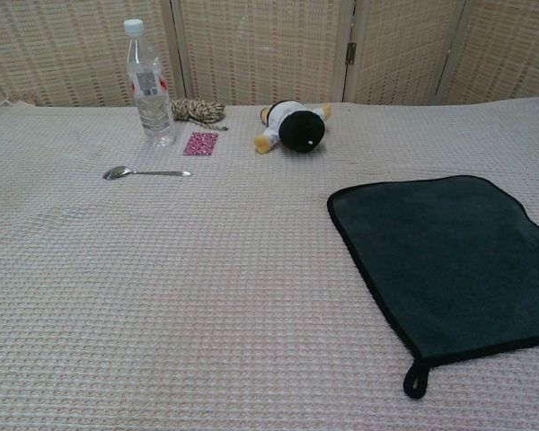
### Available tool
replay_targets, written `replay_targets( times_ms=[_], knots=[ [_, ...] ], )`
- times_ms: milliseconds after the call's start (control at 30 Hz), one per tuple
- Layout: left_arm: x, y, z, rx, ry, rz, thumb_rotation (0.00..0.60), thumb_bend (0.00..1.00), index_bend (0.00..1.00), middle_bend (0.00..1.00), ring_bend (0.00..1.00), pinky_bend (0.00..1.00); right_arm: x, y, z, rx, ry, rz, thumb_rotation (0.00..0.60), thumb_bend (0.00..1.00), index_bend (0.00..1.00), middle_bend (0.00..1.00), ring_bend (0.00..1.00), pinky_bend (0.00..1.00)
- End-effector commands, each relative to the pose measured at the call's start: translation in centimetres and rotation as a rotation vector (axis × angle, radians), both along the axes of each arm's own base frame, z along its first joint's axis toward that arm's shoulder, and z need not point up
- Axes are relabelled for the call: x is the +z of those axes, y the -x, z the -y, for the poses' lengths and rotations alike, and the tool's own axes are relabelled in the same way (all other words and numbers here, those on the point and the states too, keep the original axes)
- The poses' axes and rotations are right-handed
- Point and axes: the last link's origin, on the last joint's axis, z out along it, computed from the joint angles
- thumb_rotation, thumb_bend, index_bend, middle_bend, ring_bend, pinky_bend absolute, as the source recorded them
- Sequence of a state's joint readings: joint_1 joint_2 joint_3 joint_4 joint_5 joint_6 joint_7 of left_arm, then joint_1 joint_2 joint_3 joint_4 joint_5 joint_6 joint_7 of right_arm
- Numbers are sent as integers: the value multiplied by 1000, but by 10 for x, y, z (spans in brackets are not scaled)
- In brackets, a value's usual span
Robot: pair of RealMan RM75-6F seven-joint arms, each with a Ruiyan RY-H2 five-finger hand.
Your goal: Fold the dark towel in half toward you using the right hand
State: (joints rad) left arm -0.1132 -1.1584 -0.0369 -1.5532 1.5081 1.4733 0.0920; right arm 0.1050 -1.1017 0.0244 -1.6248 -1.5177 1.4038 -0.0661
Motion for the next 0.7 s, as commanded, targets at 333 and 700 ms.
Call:
replay_targets(
  times_ms=[333, 700],
  knots=[
    [1, -1, -4, 0, 12, 18, 600, 429, 0, 49, 0, 0, -11, 3, 26, 12, 18, 20, 600, 487, 0, 0, 0, 0],
    [7, 0, -1, 4, -7, 32, 600, 458, 0, 50, 0, 0, -49, -41, 174, 39, -164, 29, 600, 486, 228, 0, 0, 0]
  ],
)
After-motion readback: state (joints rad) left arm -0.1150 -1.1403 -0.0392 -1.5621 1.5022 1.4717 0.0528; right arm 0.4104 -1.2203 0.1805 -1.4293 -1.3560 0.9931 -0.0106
